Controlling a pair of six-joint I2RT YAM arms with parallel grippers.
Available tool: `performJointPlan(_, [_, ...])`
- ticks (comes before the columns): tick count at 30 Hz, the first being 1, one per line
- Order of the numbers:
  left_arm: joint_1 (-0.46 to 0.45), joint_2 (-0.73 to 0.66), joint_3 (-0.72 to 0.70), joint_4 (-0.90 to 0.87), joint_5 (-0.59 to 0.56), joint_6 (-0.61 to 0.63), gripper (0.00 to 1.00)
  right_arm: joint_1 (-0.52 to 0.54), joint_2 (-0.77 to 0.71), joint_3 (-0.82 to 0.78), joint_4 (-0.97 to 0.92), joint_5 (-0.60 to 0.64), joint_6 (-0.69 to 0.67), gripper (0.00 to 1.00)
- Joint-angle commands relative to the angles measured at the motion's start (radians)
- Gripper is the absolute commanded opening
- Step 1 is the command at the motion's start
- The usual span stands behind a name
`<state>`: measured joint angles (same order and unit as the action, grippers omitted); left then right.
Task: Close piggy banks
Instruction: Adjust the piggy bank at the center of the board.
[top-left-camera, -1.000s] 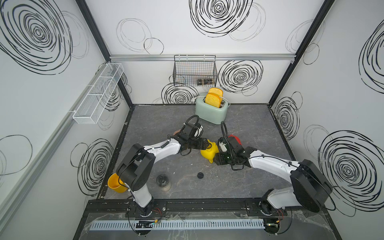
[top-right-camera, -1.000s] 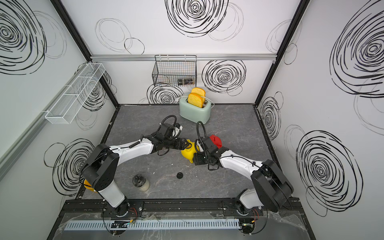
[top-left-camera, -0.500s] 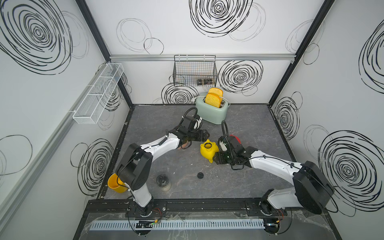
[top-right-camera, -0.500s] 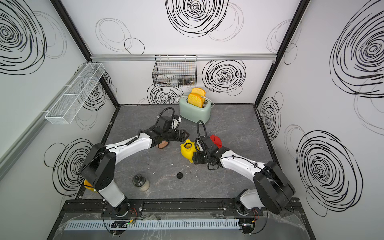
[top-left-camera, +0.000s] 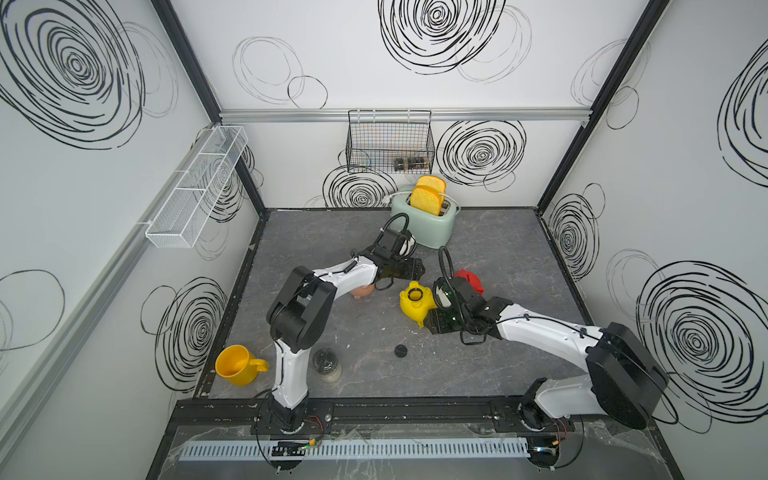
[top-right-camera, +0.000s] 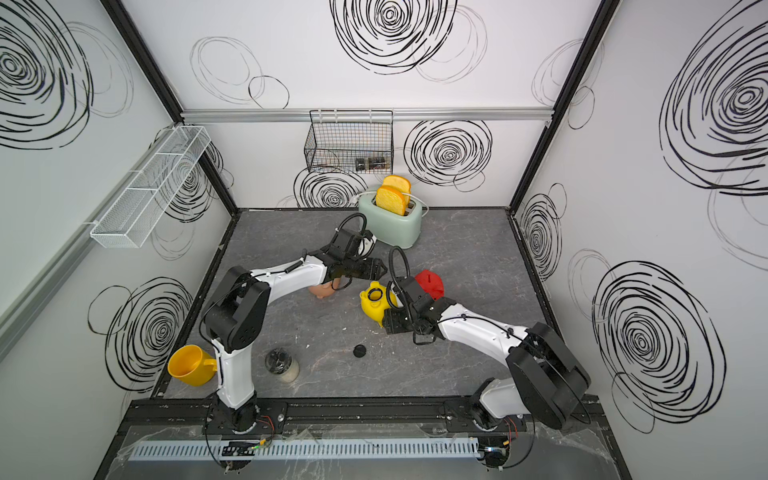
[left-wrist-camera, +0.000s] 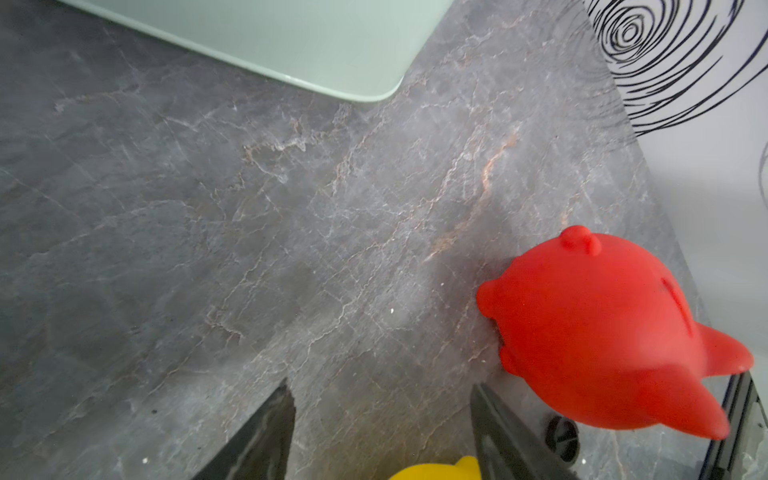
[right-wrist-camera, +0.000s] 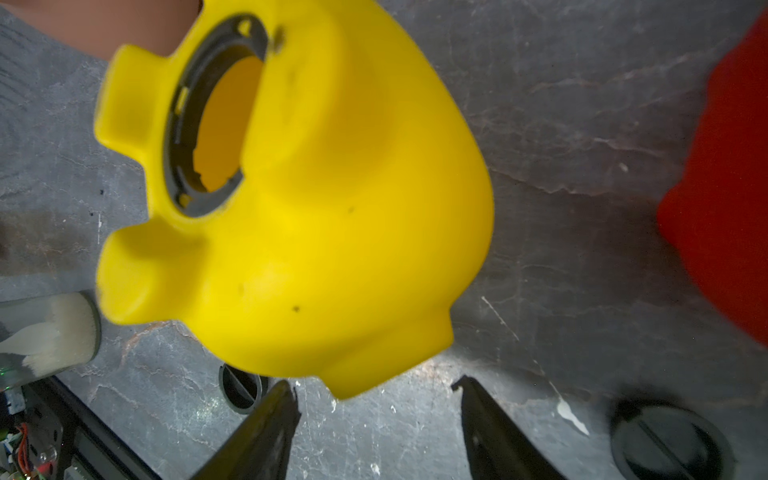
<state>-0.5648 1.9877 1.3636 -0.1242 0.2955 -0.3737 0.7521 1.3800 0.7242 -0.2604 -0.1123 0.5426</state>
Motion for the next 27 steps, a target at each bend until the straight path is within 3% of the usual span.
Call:
performJointPlan(1, [-0.010,0.001,-0.004,0.005,0.014,0.027,0.69,0.007,-0.012,-0.005,0.000,0.018,0.025,0.65])
performJointPlan(14, [0.018,-0.079,-0.138,0.020,0.066,-0.007,0.69,0.000,0.022,0.020,0.019,0.036,0.058,0.61])
performJointPlan(27, [0.031,-0.055,-0.120,0.025,0.038,-0.028,0.72,-0.048,0.064,0.044,0.046,0.001,0.065,0.61])
